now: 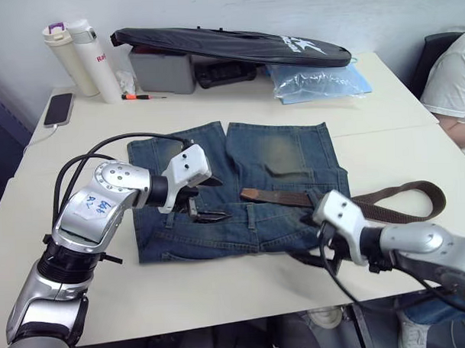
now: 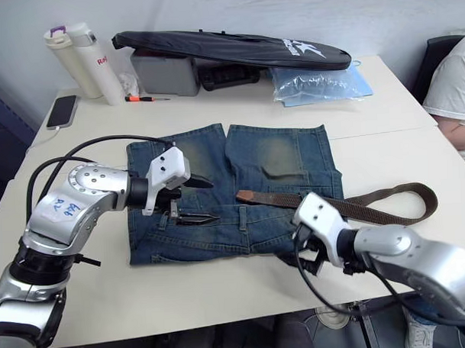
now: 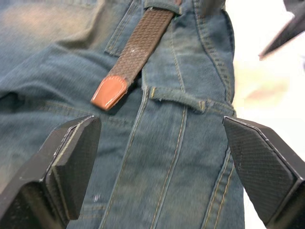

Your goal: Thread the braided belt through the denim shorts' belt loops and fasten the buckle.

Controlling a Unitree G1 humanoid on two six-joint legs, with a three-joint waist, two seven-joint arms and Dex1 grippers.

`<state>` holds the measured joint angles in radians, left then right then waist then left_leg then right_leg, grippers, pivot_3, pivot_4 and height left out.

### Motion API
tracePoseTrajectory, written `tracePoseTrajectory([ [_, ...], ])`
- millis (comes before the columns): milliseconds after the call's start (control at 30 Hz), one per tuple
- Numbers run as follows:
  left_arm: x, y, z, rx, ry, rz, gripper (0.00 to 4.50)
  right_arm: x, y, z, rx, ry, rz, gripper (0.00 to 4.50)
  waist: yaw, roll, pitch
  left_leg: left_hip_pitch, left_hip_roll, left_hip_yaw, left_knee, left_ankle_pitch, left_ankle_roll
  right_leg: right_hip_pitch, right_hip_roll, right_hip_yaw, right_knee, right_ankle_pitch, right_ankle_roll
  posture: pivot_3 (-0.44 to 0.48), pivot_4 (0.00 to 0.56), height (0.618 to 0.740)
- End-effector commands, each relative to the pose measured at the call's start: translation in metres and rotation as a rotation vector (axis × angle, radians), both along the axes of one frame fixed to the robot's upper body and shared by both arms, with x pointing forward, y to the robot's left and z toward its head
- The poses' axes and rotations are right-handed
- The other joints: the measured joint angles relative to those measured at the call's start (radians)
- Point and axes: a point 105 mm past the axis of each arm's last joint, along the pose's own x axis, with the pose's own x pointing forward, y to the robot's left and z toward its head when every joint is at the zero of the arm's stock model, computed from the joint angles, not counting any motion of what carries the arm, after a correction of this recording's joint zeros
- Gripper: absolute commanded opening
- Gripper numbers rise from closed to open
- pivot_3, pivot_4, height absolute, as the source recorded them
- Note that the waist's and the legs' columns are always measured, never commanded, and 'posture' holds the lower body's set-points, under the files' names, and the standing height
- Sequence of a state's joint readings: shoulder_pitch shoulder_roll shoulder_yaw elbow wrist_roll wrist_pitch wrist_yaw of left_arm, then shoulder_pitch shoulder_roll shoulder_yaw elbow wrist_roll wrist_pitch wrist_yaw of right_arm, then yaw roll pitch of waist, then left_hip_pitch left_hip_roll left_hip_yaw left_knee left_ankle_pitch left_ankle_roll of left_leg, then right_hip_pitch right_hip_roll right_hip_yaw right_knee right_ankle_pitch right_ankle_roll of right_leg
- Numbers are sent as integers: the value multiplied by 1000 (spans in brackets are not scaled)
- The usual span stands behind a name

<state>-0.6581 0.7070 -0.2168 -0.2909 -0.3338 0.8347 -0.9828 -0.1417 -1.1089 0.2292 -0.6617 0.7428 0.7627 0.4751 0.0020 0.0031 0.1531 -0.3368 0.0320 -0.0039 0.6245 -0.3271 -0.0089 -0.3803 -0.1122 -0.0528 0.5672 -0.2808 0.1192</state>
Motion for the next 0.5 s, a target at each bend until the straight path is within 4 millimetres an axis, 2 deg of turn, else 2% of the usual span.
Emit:
tracePoseTrajectory([
  [33,2,-5,9,-4,-41,-29,4479,4,-3,-12,-120,-70,105,4500,0,1,0,0,0,1,0,1,-5,0,-1,1,0,0,1,0,150,740],
  [100,3,-6,9,-3,-44,-36,4479,12,-5,-17,-131,-70,77,4500,-2,1,0,0,-1,2,1,2,-9,0,-2,2,-1,1,2,0,150,740],
  [200,5,-8,9,-5,-47,-42,4500,25,-9,-18,-156,-95,38,3706,0,0,1,0,-1,2,3,2,-10,1,-2,2,-2,2,3,0,150,740],
  [400,6,-13,7,-13,-48,-53,4500,30,-36,-15,-268,-129,61,687,18,2,-1,0,-1,1,4,1,-9,2,-2,1,-1,2,2,0,150,740],
  [467,6,-14,7,-16,-48,-56,4500,31,-54,-11,-345,-174,114,32,27,2,-1,0,-1,2,4,0,-9,2,-2,1,-2,2,2,0,150,740],
  [500,6,-15,6,-18,-47,-57,4500,32,-64,-10,-388,-195,135,32,30,3,-1,-1,-2,1,4,0,-9,2,-2,1,-2,2,2,0,150,740],
])
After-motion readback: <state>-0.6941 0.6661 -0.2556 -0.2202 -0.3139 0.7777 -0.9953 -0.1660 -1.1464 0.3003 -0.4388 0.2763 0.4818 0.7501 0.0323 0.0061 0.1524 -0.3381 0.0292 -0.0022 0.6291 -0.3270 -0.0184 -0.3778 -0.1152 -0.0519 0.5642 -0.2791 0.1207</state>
